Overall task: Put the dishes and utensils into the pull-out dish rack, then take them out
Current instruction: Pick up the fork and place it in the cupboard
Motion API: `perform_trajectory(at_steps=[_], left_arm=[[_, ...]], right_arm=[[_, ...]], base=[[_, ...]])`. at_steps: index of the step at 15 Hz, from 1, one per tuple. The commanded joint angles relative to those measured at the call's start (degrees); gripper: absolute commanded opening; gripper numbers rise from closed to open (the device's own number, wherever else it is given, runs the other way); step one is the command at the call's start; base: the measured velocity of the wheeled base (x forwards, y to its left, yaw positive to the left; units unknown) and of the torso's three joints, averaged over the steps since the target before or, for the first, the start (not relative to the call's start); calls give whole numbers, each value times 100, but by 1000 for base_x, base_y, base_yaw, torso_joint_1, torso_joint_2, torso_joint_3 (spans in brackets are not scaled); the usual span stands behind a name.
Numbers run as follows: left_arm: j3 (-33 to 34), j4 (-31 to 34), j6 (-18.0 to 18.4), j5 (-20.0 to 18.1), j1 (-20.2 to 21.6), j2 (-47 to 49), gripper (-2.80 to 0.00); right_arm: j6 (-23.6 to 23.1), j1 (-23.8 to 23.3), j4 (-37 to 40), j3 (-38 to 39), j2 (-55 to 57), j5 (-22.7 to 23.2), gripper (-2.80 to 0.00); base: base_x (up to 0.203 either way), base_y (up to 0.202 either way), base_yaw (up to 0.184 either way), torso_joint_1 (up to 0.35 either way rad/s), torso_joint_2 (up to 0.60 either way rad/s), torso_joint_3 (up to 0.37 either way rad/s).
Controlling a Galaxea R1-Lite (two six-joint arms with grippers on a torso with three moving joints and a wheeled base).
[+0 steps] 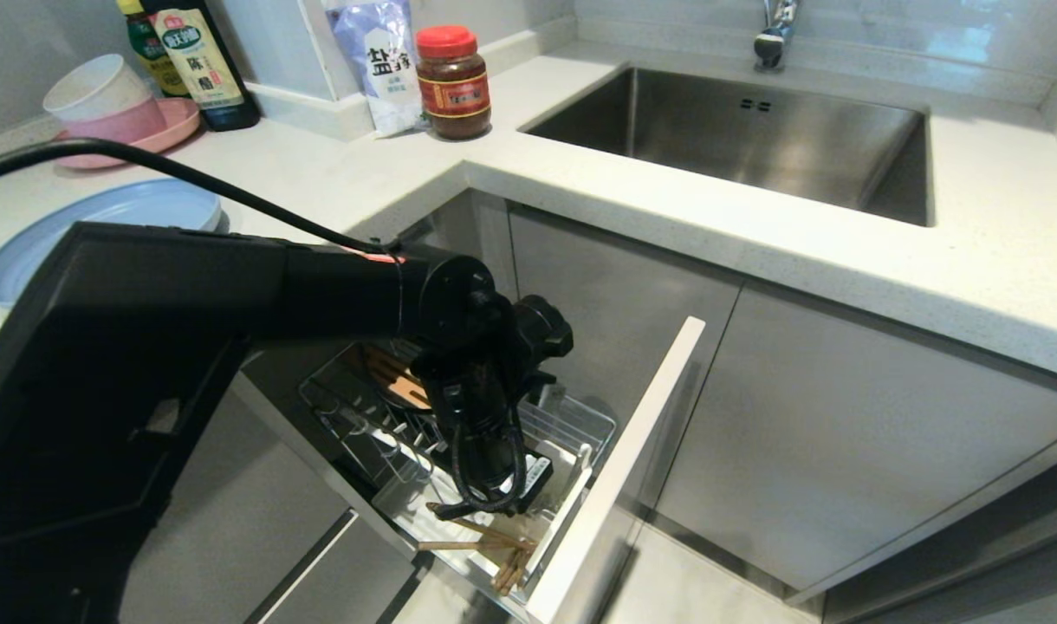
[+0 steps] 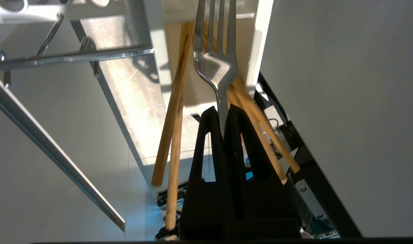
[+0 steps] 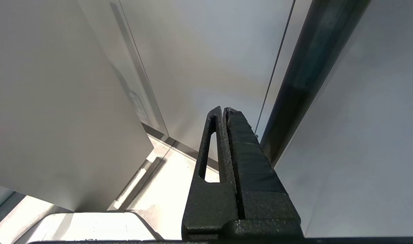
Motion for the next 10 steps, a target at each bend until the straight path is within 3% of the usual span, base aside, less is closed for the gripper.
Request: perform_trajectory(at_steps=[1,10], left_arm=[[-102,32,-74,6,-19,193,-280],[-415,-10,-127,50,-15,619,-280]], right_arm=[[0,1,-2,9,-26,0,-280],[0,1,-2,9,-26,0,-280]], base=[[0,0,0,0,0,0],[0,0,0,0,0,0]])
